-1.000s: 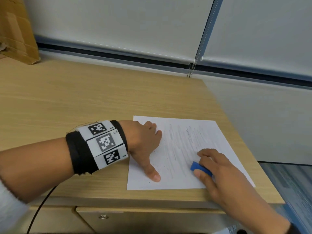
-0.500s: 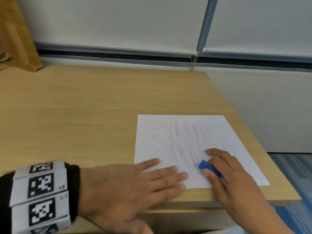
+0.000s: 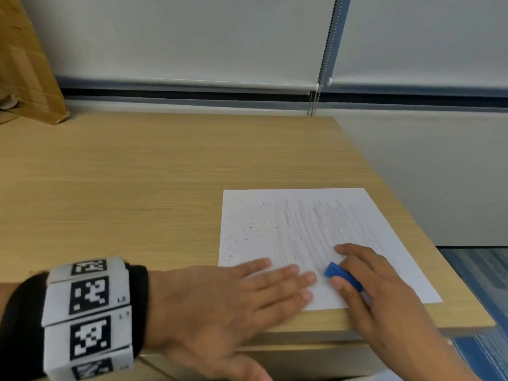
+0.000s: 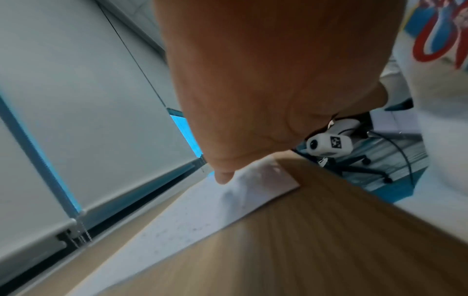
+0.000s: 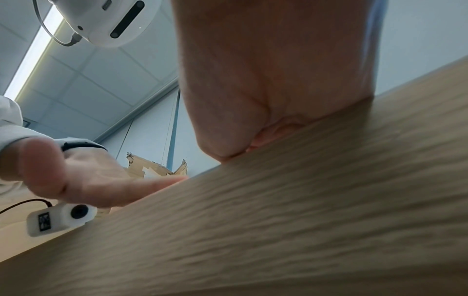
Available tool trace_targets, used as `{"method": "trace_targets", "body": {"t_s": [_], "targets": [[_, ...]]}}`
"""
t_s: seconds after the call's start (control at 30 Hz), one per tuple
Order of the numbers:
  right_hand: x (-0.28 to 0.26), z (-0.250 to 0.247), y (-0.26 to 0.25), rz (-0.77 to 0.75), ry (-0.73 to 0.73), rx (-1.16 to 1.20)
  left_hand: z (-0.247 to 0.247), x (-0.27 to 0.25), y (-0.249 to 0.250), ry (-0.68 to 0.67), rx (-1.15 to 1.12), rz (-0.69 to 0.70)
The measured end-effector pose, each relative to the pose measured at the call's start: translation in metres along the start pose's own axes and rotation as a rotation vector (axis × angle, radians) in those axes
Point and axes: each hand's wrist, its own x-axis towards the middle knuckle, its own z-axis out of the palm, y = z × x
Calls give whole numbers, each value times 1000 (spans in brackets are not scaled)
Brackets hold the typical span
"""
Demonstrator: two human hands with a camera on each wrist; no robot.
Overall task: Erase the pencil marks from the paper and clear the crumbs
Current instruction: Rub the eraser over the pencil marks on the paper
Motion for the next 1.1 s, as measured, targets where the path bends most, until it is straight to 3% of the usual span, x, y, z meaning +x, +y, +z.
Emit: {"method": "trace_targets", "body": {"t_s": [0.07, 0.23, 0.3, 0.4, 0.47, 0.7, 0.87, 0.97, 1.1], "targets": [[0, 0, 0, -5, 12, 5, 5, 1, -5, -12, -36, -32], [0, 2, 0, 6, 10, -4, 2, -11, -43, -131, -151, -381], [1, 3, 1, -5, 31, -10, -4, -5, -39, -106, -134, -349], [1, 4, 2, -27, 58, -21, -14, 19, -12, -58, -43, -141], [1, 4, 1, -29, 64, -17, -15, 30, -8, -50, -62, -95], [1, 5, 3, -12, 58, 4, -21, 22, -59, -101, -226, -501], [2, 4, 3, -15, 54, 8, -41, 59, -51, 25, -210, -395], [3, 5, 2, -20, 72, 6, -38, 73, -49, -13, -201, -353], [2, 4, 2, -3, 64, 17, -24, 49, -60, -47, -308, -507]]}}
